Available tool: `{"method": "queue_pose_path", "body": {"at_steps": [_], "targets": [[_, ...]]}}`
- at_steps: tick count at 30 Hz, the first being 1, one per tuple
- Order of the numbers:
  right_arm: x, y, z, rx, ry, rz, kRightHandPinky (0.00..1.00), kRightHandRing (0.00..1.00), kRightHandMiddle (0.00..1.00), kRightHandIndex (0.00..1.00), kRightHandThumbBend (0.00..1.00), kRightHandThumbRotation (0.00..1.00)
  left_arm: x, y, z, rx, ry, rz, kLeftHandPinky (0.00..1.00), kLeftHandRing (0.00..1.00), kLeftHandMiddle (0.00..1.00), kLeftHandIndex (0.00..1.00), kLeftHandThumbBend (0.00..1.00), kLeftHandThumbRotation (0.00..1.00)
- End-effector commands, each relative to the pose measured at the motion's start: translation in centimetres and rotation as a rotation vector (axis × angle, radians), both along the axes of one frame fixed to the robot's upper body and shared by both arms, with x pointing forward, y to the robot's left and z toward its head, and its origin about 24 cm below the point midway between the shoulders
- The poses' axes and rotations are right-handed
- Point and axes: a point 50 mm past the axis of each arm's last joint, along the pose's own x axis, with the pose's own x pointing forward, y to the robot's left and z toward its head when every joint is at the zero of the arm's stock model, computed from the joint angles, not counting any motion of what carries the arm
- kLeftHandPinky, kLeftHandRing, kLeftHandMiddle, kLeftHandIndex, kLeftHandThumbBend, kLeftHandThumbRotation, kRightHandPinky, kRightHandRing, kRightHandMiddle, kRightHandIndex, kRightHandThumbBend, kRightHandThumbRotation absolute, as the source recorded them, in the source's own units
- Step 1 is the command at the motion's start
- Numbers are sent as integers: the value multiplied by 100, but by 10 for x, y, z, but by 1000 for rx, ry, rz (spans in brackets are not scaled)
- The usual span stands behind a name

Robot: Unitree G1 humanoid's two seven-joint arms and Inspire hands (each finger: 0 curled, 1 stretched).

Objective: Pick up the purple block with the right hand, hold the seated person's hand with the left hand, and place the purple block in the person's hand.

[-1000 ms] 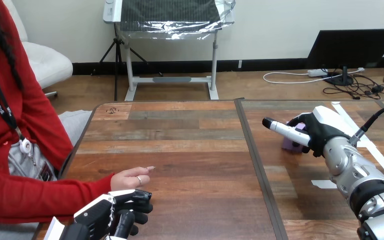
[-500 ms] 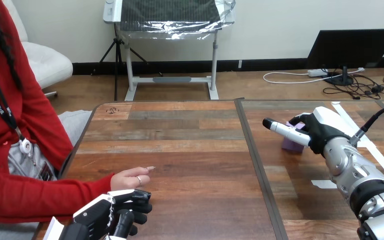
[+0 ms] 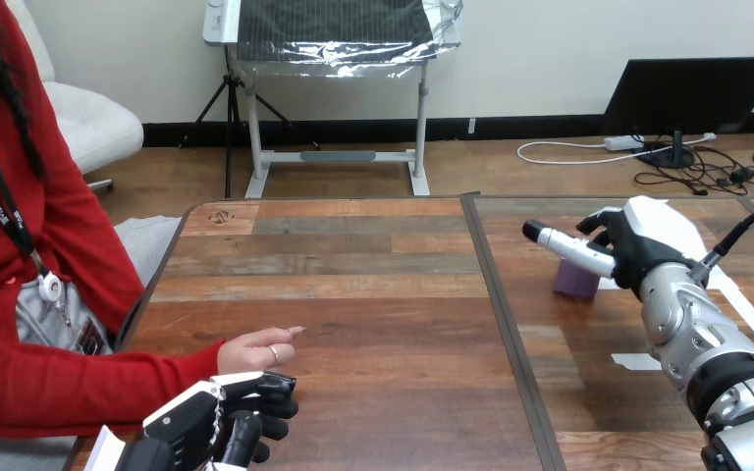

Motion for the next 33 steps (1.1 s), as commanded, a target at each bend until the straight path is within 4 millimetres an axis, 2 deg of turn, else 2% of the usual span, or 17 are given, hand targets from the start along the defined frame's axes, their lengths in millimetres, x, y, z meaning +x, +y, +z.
{"method": "queue_pose_path", "body": {"at_steps": [1,8,19,27,33], "targets": [[21,9,40,-12,-169,30,64,74,75,77,81,99,8,-1,7,-1,-68,-2,55,63,66,67,40,86],[22,9,45,-16,-224,20,62,70,71,73,79,98,8,-1,7,-1,-66,-2,55,63,66,66,40,86],[22,8,49,9,-291,7,51,59,60,60,76,94,8,-1,7,8,-67,-7,55,63,66,66,38,86],[23,7,51,-4,-293,11,48,56,58,58,75,94,8,-1,6,3,-66,-8,55,63,66,66,39,86],[24,6,51,-25,-280,18,52,60,61,62,74,96,8,-2,6,-3,-62,-11,55,63,66,66,40,86]]}}
